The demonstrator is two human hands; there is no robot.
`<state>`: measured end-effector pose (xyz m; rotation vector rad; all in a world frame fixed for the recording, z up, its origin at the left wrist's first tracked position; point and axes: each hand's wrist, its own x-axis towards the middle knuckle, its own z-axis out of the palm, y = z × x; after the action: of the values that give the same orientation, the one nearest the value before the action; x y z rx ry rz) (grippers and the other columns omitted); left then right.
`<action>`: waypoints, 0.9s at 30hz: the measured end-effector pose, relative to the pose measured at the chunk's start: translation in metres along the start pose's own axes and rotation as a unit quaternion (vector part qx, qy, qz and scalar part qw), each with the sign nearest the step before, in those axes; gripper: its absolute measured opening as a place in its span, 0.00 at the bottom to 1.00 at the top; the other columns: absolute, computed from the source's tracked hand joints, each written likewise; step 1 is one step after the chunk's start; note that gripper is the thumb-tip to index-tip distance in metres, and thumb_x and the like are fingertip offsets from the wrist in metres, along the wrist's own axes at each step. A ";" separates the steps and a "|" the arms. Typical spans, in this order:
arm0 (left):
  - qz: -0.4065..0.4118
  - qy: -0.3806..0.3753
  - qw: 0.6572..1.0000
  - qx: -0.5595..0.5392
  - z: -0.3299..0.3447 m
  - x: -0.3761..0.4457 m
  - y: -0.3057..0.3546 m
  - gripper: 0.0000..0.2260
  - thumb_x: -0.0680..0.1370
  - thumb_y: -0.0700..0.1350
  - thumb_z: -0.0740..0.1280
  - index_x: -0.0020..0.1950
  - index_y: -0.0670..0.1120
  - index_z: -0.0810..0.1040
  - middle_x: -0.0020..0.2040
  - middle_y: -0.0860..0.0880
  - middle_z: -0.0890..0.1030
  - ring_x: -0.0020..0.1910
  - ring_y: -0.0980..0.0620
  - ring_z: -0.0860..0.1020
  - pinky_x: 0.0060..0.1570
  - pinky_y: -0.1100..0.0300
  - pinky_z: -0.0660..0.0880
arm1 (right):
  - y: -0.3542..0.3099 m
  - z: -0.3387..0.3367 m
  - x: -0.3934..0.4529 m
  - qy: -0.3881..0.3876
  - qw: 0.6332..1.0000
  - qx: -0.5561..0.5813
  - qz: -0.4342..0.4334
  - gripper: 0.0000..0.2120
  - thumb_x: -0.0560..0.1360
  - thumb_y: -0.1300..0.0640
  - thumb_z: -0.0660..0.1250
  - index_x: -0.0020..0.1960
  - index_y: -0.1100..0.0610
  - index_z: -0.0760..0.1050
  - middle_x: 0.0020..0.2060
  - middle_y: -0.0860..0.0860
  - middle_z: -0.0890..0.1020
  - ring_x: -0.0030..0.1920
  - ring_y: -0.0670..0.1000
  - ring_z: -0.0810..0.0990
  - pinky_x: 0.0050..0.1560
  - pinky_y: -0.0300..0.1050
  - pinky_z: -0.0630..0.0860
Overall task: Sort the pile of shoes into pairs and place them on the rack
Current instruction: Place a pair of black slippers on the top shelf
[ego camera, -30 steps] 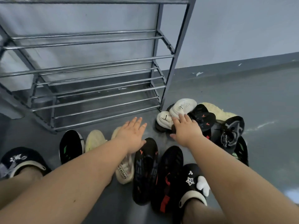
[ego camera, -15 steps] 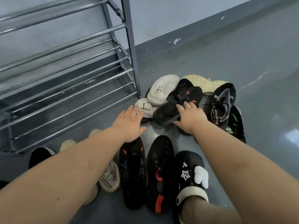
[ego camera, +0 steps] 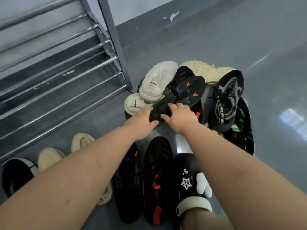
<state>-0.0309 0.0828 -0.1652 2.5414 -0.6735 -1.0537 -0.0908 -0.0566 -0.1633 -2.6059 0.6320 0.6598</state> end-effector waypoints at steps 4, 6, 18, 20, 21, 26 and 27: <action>0.005 0.006 0.999 -0.048 0.005 0.006 -0.002 0.22 0.79 0.51 0.61 0.72 0.51 0.63 0.72 0.49 0.65 0.68 0.48 0.68 0.66 0.53 0.66 | -0.008 -0.010 0.014 0.014 0.986 0.151 0.069 0.19 0.79 0.46 0.59 0.63 0.55 0.73 0.62 0.56 0.75 0.66 0.58 0.69 0.67 0.52 0.66; 0.008 0.007 0.997 -0.072 0.009 0.006 -0.003 0.21 0.79 0.50 0.62 0.71 0.51 0.64 0.72 0.49 0.65 0.67 0.48 0.69 0.66 0.54 0.66 | -0.011 -0.010 0.020 0.014 0.977 0.196 0.084 0.12 0.78 0.47 0.61 0.52 0.54 0.76 0.55 0.54 0.80 0.62 0.57 0.74 0.66 0.53 0.68; -0.002 0.084 0.972 -0.218 0.007 -0.016 0.011 0.23 0.78 0.49 0.65 0.71 0.47 0.66 0.69 0.49 0.70 0.67 0.50 0.70 0.62 0.60 0.65 | -0.023 -0.016 -0.020 0.059 0.850 0.519 0.072 0.09 0.77 0.57 0.66 0.39 0.55 0.73 0.35 0.49 0.79 0.38 0.45 0.77 0.39 0.37 0.73; -0.006 0.106 0.971 -0.214 0.004 -0.028 0.011 0.18 0.78 0.50 0.64 0.67 0.46 0.69 0.65 0.49 0.73 0.62 0.49 0.73 0.58 0.59 0.68 | -0.028 -0.019 -0.034 0.060 0.855 0.512 0.056 0.08 0.77 0.56 0.66 0.40 0.55 0.74 0.37 0.49 0.79 0.39 0.45 0.77 0.38 0.37 0.72; -0.007 0.122 0.970 -0.211 0.001 -0.034 0.012 0.16 0.78 0.50 0.64 0.63 0.46 0.71 0.62 0.49 0.75 0.59 0.48 0.74 0.55 0.58 0.69 | -0.033 -0.021 -0.041 0.055 0.859 0.507 0.048 0.08 0.77 0.55 0.66 0.40 0.54 0.74 0.37 0.49 0.80 0.40 0.46 0.77 0.38 0.37 0.72; -0.007 0.202 0.953 -0.226 -0.026 -0.075 0.014 0.08 0.79 0.49 0.62 0.54 0.46 0.73 0.48 0.50 0.77 0.50 0.48 0.75 0.47 0.57 0.70 | -0.064 -0.059 -0.073 0.038 0.895 0.445 0.013 0.09 0.78 0.56 0.64 0.39 0.54 0.72 0.37 0.49 0.80 0.46 0.50 0.80 0.47 0.41 0.74; 0.001 0.208 0.950 -0.235 -0.034 -0.084 0.013 0.08 0.79 0.49 0.62 0.53 0.46 0.73 0.50 0.48 0.78 0.51 0.47 0.76 0.49 0.55 0.71 | -0.071 -0.071 -0.080 0.034 0.902 0.431 0.003 0.11 0.79 0.56 0.63 0.38 0.54 0.71 0.38 0.50 0.80 0.47 0.51 0.81 0.48 0.41 0.74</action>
<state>-0.0628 0.1196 -0.0872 2.2269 -0.2661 -0.5557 -0.0935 -0.0035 -0.0463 -1.7930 0.7384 0.1976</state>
